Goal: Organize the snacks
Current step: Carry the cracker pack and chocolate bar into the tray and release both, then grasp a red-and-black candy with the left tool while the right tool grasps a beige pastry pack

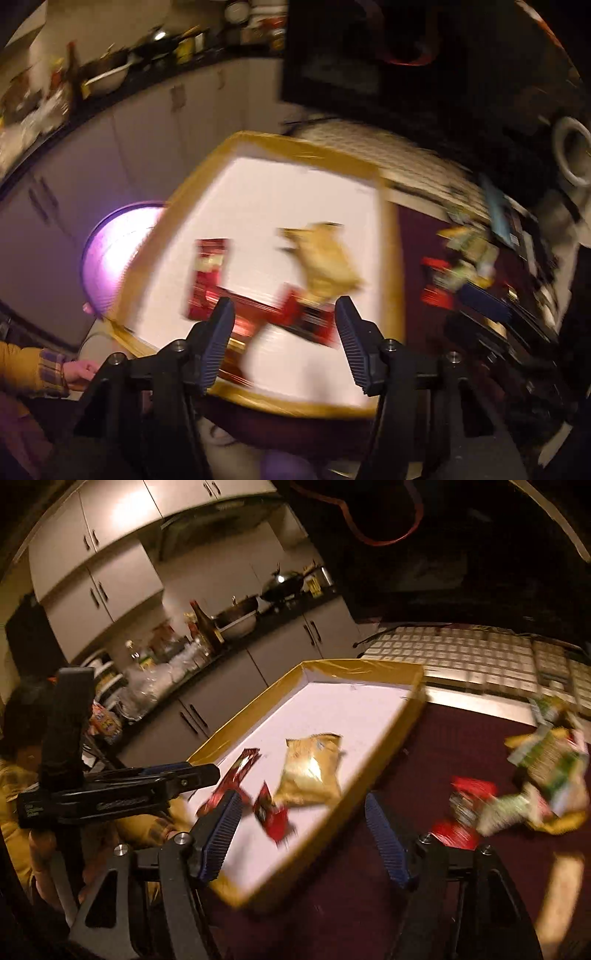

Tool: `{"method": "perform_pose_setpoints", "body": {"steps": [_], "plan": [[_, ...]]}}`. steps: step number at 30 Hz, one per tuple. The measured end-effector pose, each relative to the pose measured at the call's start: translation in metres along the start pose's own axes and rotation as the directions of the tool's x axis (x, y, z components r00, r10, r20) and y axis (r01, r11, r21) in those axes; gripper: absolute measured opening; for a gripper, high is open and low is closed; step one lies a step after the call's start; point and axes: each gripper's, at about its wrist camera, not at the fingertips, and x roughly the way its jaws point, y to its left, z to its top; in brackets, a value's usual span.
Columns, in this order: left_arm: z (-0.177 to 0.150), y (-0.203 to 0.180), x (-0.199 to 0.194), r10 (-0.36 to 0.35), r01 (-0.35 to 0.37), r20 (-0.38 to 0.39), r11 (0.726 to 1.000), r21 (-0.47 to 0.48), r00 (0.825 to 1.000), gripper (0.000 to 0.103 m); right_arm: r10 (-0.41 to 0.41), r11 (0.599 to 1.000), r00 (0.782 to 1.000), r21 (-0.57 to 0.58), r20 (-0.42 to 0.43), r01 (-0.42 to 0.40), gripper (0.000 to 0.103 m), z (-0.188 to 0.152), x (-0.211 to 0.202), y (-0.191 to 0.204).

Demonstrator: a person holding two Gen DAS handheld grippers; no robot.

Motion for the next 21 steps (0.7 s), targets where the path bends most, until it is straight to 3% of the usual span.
{"method": "perform_pose_setpoints", "body": {"steps": [5, 9, 11, 15, 21], "plan": [[-0.019, -0.054, -0.006, -0.111, 0.111, 0.021, 0.994, 0.022, 0.994, 0.055, -0.050, 0.996, 0.997, 0.072, 0.059, 0.045, 0.072, -0.013, -0.050, -0.037], [-0.023, -0.093, 0.008, -0.154, 0.156, -0.032, 0.986, 0.067, 0.988, 0.055, -0.151, 0.983, 0.988, 0.108, 0.035, 0.147, 0.072, -0.016, -0.066, -0.073], [-0.022, -0.105, 0.016, -0.170, 0.174, -0.052, 0.982, 0.073, 0.984, 0.055, -0.225, 0.966, 0.974, 0.131, 0.017, 0.221, 0.070, -0.022, -0.070, -0.084], [-0.021, -0.115, 0.028, -0.136, 0.141, -0.066, 0.987, 0.081, 0.988, 0.055, -0.317, 0.930, 0.948, 0.190, -0.021, 0.315, 0.067, -0.038, -0.079, -0.111], [-0.026, -0.116, 0.043, -0.130, 0.137, -0.096, 0.988, 0.066, 0.987, 0.055, -0.460, 0.860, 0.886, 0.218, -0.063, 0.462, 0.064, -0.052, -0.085, -0.131]]}}
